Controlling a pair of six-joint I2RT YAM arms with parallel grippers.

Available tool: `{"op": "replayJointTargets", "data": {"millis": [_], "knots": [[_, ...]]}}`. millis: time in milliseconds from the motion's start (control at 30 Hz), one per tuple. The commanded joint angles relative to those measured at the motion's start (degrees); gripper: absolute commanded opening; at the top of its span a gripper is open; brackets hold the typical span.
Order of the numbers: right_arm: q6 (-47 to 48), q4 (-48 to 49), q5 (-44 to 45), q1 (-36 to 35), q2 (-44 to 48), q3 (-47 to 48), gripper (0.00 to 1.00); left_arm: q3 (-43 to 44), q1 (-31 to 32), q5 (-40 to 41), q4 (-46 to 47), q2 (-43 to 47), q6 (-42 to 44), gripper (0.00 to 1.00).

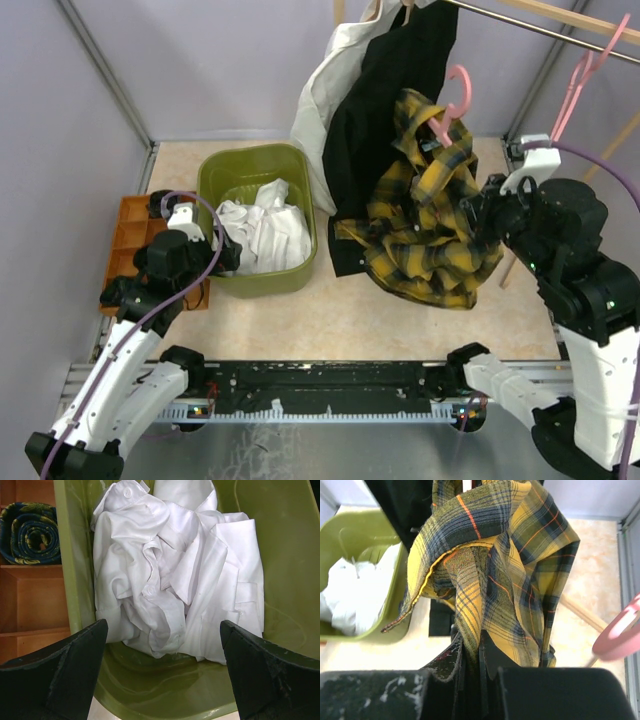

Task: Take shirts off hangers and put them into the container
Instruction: Pick up the hanger from the clothesline.

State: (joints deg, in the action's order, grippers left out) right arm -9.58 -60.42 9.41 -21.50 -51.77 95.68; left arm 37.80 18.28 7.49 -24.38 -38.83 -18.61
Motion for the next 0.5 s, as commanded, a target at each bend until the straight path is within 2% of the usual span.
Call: {"op": "replayJointTargets", "data": {"millis": [0, 333, 467], "knots": [[3.95, -4.90, -8.69, 0.45, 3.32, 4.69, 0.00, 0.87, 0.15, -0.41, -0.89, 0.30, 0.09, 0.99], [8.77, -8.77, -15.26, 0.49, 5.28, 15.45, 0.00, 0.96, 0.17, -0.19, -1.02, 0.10, 0.24, 0.99], [8.79, -6.10, -26.00, 0.49, 7.25, 12.31, 0.00, 1.02, 0.16, -0.11, -0.93, 0.24, 0.23, 0.99]]}}
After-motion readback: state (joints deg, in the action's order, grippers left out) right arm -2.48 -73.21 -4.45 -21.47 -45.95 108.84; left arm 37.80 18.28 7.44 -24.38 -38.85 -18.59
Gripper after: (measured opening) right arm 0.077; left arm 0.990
